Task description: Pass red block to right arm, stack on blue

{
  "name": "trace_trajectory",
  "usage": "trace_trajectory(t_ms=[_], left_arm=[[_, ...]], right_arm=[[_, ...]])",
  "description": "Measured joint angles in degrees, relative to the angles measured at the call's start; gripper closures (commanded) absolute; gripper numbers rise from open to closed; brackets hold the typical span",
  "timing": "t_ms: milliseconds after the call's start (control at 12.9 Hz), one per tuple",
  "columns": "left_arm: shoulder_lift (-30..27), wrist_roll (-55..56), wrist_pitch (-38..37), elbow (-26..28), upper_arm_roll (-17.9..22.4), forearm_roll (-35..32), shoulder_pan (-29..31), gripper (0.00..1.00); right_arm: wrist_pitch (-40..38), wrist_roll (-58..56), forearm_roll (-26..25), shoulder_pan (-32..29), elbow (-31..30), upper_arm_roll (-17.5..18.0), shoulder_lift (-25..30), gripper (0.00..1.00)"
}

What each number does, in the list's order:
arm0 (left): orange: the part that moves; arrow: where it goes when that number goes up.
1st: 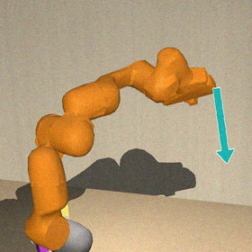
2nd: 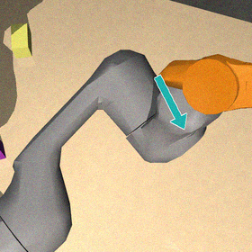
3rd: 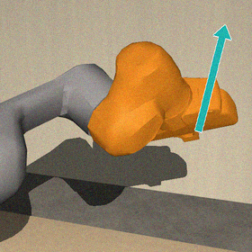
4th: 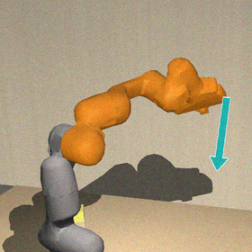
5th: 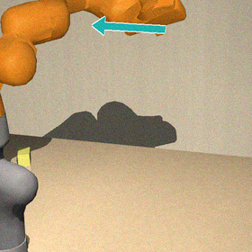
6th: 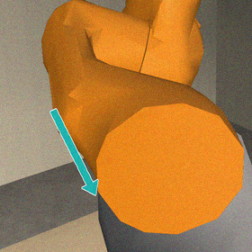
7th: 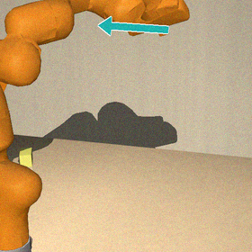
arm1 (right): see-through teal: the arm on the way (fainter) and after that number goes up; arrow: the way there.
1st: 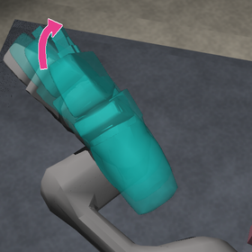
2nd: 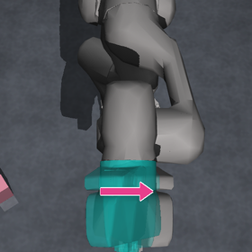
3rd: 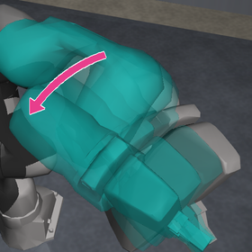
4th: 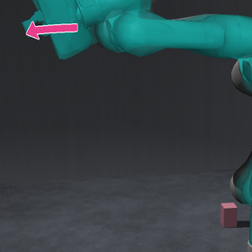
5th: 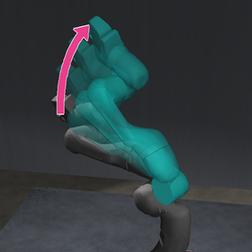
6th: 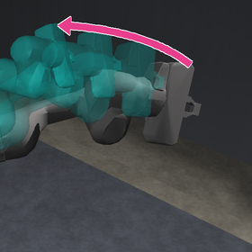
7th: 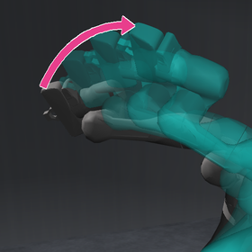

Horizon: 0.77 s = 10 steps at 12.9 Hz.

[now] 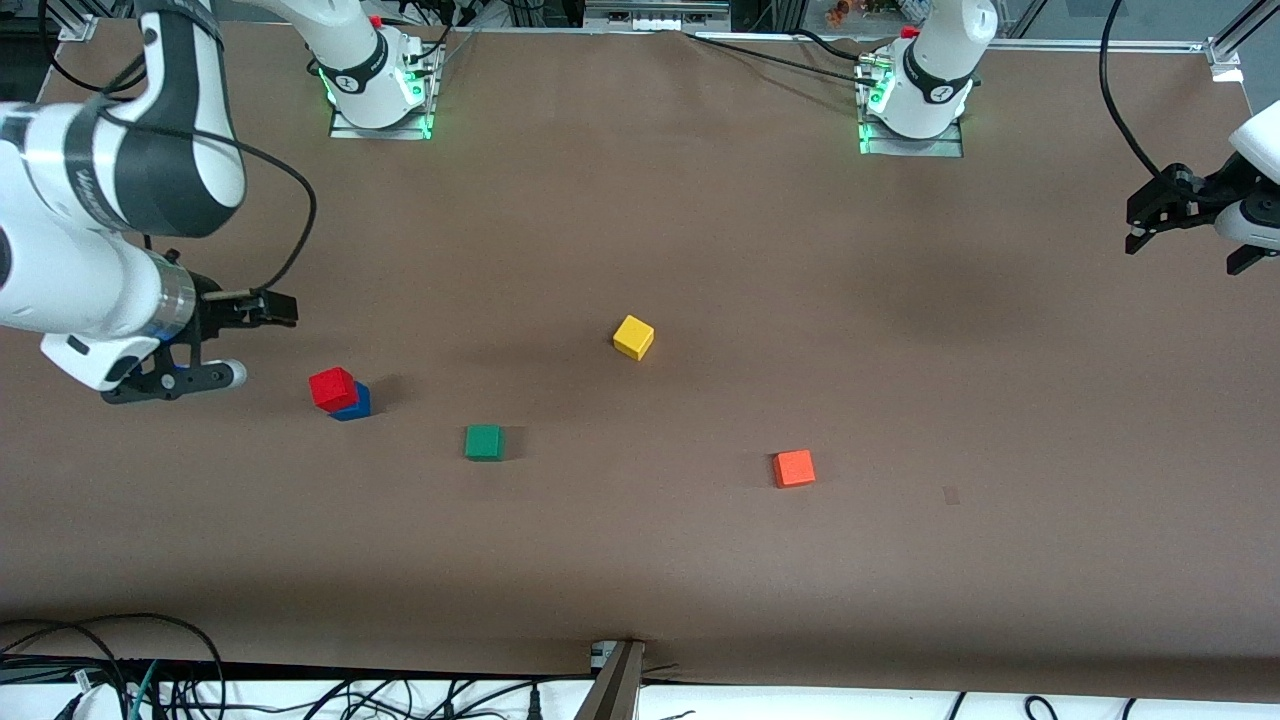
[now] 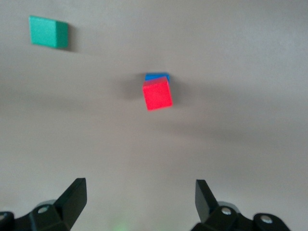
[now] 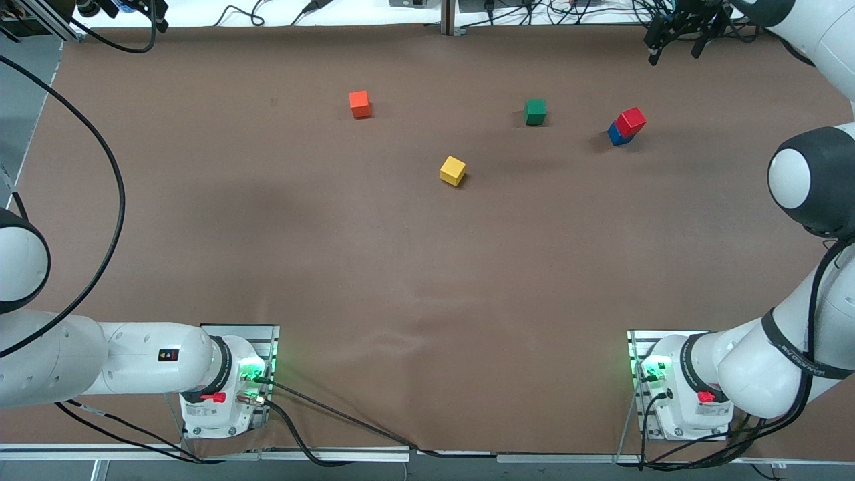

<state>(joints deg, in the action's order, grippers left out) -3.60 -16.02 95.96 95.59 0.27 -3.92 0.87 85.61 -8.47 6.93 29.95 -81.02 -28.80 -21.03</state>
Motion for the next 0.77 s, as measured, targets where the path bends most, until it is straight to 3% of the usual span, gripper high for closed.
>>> trace_trajectory(t_ms=[232,309,541,618,773], left_arm=[[0.0,2.42,-1.56,0.02,-0.03,1.46,-0.13,0.0],[0.0,3.12,-1.71,0.02,-0.12,1.81,-0.17,0.0],[-0.01,3.82,-2.41,-0.08,-0.25,1.93,-0.26,0.0],[-0.01,4.05,-2.51,-0.17,-0.25,1.94,-0.27,0.0],[0.01,4.61,-2.58,-0.22,-0.29,1.94,-0.32,0.0]], right_arm=[[-4.05,3.91,-0.42,-1.43,2.2,1.58,1.71,0.0],[-5.33,5.37,-1.69,-4.23,2.23,4.94,3.02,0.0],[-7.94,10.59,-6.73,-20.1,1.3,24.17,8.85,0.0],[-8.28,11.01,-7.19,-23.88,0.23,28.66,11.29,0.0],[-8.48,11.25,-7.48,-25.9,-2.81,31.43,15.94,0.0]])
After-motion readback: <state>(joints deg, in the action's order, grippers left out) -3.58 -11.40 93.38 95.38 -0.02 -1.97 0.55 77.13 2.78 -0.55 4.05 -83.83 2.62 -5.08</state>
